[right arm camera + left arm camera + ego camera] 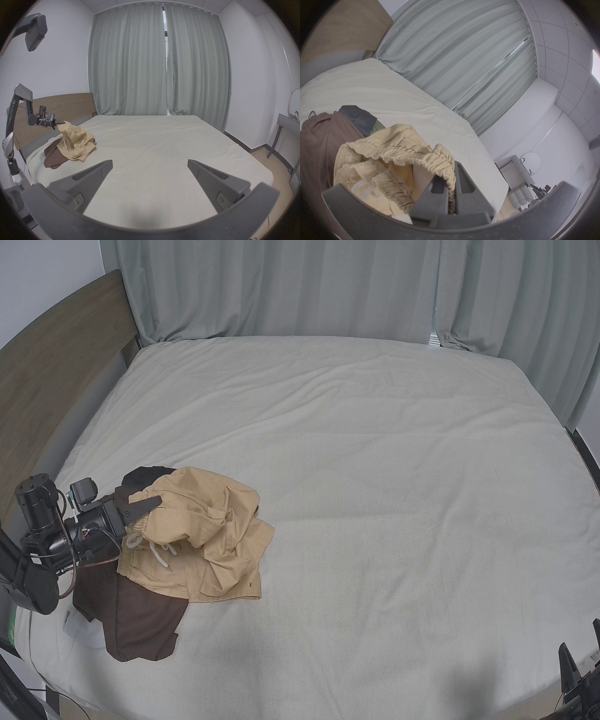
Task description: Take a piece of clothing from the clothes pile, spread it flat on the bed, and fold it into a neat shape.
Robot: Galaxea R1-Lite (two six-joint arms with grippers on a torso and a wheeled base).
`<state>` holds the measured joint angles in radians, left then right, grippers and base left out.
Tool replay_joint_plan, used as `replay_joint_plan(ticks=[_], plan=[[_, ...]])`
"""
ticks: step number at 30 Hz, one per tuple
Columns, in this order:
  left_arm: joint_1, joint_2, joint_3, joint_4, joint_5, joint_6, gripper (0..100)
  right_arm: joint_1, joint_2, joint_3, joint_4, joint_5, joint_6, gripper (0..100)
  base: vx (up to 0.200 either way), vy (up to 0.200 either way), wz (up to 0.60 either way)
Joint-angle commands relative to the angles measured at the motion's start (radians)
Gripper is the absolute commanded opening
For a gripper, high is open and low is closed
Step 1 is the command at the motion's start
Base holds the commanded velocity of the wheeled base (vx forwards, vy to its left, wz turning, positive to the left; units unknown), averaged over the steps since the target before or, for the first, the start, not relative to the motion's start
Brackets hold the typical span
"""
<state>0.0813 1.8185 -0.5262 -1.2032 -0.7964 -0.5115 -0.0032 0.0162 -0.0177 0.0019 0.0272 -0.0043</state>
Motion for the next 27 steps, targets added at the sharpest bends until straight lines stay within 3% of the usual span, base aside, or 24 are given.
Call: replay_joint_plan(ticks=[1, 8, 13, 17, 18, 22, 27], plan=[[-0.026, -0.045, 0.041, -0.004, 0.013, -0.002, 0, 0.0, -0.016, 0.018, 0.0, 0.0, 0.001, 100, 0.0, 0.0, 0.0], [-0.063, -0.051, 0.066, -0.021, 0.088, -0.019, 0, 0.0, -0.016, 0.016, 0.001, 0.0, 0.0, 100, 0.0, 0.0, 0.0], [-0.103, -0.076, 0.061, -0.05, 0.144, -0.133, 0, 0.0, -0.016, 0.018, 0.0, 0.0, 0.0, 100, 0.0, 0.0, 0.0], [-0.156, -0.094, 0.046, -0.059, 0.238, -0.234, 0, 0.0, -0.016, 0.018, 0.001, 0.0, 0.0, 100, 0.0, 0.0, 0.0], [-0.192, -0.107, 0.023, -0.064, 0.321, -0.303, 0, 0.0, -0.016, 0.016, 0.001, 0.0, 0.001, 100, 0.0, 0.0, 0.0], [-0.241, -0.107, -0.006, -0.065, 0.43, -0.364, 0, 0.0, -0.016, 0.018, 0.0, 0.0, 0.0, 100, 0.0, 0.0, 0.0], [-0.285, -0.111, -0.017, -0.065, 0.503, -0.395, 0, 0.0, -0.016, 0.016, 0.0, 0.0, 0.001, 100, 0.0, 0.0, 0.0]])
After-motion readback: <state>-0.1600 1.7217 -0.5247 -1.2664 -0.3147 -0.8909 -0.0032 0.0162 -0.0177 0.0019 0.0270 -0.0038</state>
